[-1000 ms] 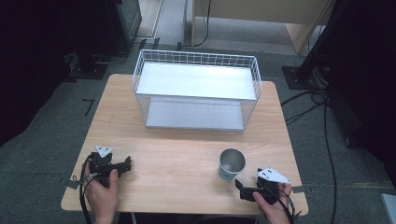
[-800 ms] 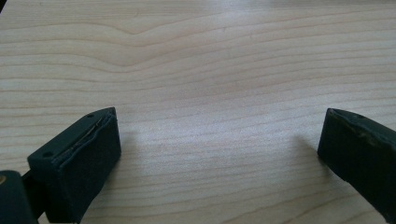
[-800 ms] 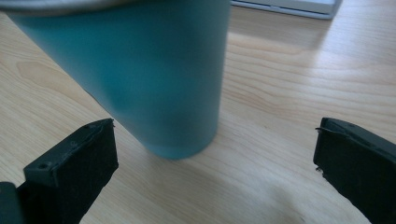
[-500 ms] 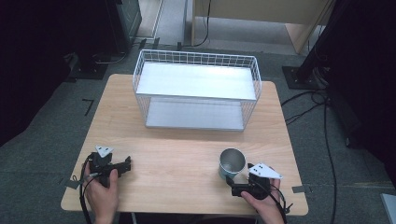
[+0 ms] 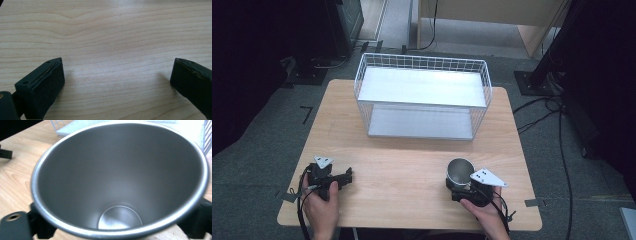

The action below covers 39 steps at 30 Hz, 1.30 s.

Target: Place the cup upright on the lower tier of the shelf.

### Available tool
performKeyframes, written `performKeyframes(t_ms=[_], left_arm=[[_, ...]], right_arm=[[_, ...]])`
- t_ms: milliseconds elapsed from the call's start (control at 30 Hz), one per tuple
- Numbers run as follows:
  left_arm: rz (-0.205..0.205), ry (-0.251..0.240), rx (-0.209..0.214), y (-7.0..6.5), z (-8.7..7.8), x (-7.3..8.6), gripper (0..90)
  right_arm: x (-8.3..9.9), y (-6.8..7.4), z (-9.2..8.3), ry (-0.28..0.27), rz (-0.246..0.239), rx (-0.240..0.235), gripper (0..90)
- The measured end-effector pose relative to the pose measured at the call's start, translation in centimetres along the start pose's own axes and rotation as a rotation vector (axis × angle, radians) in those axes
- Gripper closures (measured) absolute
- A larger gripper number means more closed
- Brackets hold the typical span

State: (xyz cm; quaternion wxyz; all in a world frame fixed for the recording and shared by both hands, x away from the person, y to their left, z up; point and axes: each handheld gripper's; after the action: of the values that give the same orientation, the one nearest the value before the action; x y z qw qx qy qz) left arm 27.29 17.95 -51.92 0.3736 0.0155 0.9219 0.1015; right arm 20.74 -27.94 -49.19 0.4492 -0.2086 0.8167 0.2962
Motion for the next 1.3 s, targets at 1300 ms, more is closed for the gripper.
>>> performKeyframes(t_ms=[1300], left_arm=[[0.002, 0.0, 0.002, 0.0, 0.0, 0.0, 0.0]], right_arm=[[-4.7, 0.8, -0.2, -0.152, -0.036, 0.01, 15.4]])
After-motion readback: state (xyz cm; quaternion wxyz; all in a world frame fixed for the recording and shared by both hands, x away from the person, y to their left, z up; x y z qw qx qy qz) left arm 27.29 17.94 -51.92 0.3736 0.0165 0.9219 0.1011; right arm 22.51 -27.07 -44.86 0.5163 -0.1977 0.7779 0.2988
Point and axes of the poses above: each handheld gripper's, and its own axes: z roughly forward along the jaws, x roughly out of its underside, y roughly to its left, and after that the axes turned 15 degrees about -x, right-handed
